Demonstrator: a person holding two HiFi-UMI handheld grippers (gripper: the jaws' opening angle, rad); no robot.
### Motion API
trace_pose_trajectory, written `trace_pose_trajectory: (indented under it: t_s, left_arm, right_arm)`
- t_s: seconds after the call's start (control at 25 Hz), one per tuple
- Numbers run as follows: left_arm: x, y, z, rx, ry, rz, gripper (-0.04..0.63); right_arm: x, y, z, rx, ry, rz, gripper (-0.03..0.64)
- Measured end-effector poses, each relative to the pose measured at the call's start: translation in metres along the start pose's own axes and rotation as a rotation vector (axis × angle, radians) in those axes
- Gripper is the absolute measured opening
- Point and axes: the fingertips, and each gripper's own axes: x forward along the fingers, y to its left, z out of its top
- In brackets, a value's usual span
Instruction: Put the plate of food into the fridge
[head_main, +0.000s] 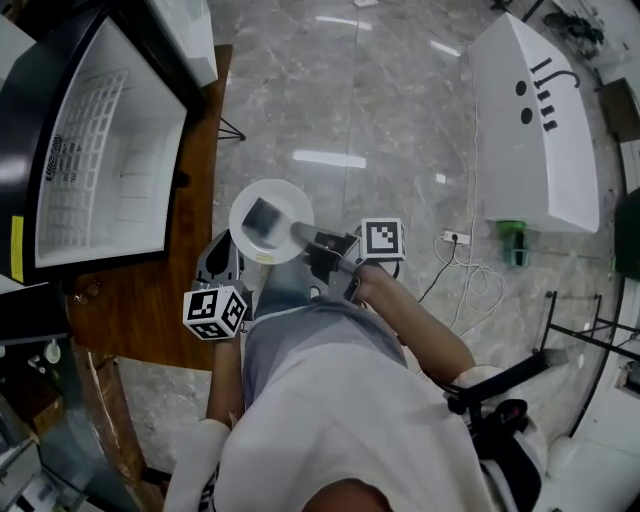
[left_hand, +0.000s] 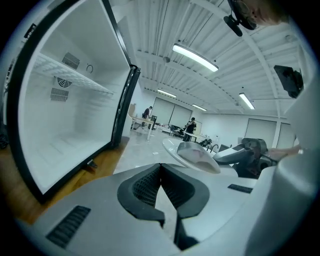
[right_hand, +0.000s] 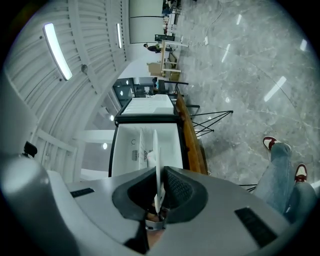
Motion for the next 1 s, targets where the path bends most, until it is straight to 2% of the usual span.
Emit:
trace_pose_trajectory:
  t_s: [0.28, 0.44, 0.6, 1.0]
  left_arm:
    - [0.168, 0.089, 0.130, 0.012, 0.019, -0.033, 0.018]
    - [0.247, 0.150, 0.168, 0.040, 0.024, -0.073, 0.018]
    - [0.285, 0.182, 0.187, 0.038, 0.005, -0.099, 0.018]
    - [0.297, 0.252, 0.253, 0.013, -0.083, -0.127, 0.018]
  right_arm:
    - [0.122, 0.037, 0.193, 0.039, -0.033, 0.022, 0.037]
    - [0.193, 0.028, 0.268, 0.058, -0.039, 0.018, 0.037]
    - [0.235, 0.027, 0.301, 0.079, -0.034, 0.027, 0.037]
    - [0.329, 0.071, 0.330, 0.045, 0.017, 0.048, 0.037]
